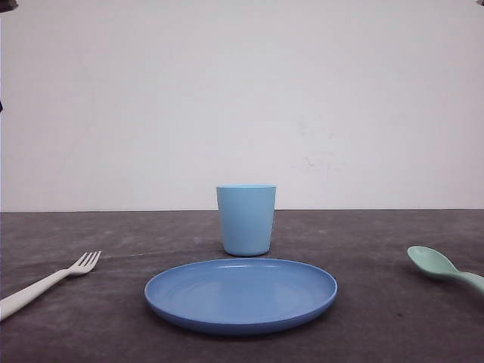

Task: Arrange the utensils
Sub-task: 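Lower the left gripper onto the white fork and close on it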

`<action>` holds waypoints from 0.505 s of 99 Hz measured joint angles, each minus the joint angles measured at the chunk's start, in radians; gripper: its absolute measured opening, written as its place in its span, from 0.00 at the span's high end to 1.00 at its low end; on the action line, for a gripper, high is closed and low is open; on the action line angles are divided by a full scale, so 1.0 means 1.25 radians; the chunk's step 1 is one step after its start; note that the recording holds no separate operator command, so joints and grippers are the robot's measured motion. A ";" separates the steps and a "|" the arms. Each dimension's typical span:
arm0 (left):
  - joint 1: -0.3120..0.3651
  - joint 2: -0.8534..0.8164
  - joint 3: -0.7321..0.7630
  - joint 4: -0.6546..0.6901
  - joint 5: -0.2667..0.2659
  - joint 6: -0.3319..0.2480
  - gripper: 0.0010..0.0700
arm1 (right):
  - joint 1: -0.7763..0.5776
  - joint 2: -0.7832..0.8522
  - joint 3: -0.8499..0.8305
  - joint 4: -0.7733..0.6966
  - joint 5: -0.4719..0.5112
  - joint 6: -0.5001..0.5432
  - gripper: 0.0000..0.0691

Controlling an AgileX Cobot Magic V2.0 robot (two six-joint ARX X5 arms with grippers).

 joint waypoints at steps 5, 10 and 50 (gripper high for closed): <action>0.000 0.000 0.000 0.000 0.000 -0.001 0.83 | 0.000 0.000 0.000 0.000 0.000 -0.001 0.58; 0.000 0.000 0.000 0.000 0.000 -0.004 0.65 | 0.000 0.000 0.000 0.000 0.000 -0.001 0.40; -0.036 0.038 0.000 0.001 0.005 -0.082 0.20 | 0.000 0.000 0.000 0.000 0.000 -0.001 0.02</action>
